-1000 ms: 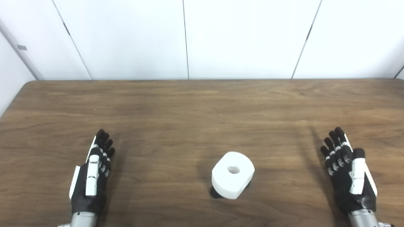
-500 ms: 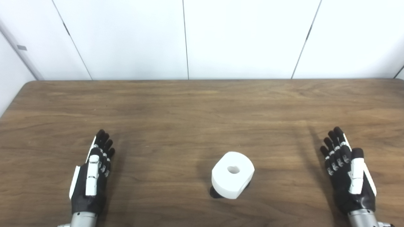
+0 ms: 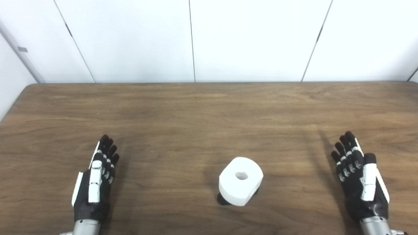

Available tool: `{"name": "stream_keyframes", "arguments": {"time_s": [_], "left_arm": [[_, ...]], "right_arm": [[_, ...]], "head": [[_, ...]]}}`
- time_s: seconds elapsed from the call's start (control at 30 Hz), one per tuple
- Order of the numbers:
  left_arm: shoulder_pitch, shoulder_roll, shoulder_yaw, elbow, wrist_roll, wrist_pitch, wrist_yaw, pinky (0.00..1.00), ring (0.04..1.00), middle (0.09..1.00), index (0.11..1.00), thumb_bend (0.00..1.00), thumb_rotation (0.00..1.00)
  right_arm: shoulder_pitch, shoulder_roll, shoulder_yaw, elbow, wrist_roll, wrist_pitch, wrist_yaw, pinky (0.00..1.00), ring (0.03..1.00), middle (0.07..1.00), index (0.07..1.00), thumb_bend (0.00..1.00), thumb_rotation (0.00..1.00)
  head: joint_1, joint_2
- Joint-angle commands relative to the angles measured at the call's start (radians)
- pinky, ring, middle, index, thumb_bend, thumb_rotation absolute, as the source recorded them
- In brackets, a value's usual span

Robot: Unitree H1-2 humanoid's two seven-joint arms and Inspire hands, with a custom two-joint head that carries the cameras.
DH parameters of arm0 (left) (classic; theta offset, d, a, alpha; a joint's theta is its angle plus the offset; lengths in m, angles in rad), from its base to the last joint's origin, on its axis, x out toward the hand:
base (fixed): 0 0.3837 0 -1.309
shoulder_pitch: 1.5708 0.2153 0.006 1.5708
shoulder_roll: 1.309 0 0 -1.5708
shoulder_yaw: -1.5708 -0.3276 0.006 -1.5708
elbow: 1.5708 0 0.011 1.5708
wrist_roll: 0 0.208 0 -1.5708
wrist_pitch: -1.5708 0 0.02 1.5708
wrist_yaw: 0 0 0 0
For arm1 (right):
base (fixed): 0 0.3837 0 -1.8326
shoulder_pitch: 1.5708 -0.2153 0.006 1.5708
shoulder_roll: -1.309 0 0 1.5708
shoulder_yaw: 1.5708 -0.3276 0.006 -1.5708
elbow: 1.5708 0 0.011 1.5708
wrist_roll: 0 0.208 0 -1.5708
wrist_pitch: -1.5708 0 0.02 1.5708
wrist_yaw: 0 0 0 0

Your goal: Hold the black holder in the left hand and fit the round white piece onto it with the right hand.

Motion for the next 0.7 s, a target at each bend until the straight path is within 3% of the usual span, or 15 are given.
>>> {"name": "stream_keyframes", "arguments": {"time_s": [0.0, 0.4, 0.67], "left_arm": [[0.015, 0.000, -0.001, -0.016, 0.003, -0.014, 0.002, 1.00, 1.000, 1.000, 1.000, 0.44, 0.92], [0.016, 0.027, 0.003, -0.011, -0.010, -0.014, -0.016, 1.00, 1.000, 1.000, 1.000, 0.48, 1.00], [0.020, 0.020, -0.006, -0.016, -0.013, -0.010, -0.018, 1.00, 1.000, 1.000, 1.000, 0.51, 1.00]], "right_arm": [[0.021, 0.028, 0.004, 0.030, 0.003, 0.000, -0.006, 1.00, 1.000, 0.998, 0.976, 0.56, 0.98], [0.017, 0.047, 0.010, 0.041, -0.008, -0.023, -0.013, 1.00, 1.000, 1.000, 0.985, 0.55, 1.00], [0.021, 0.028, 0.003, 0.035, -0.008, -0.012, -0.011, 1.00, 1.000, 1.000, 0.999, 0.57, 1.00]], "head": [[-0.003, 0.003], [-0.025, -0.002], [0.068, -0.003]]}}
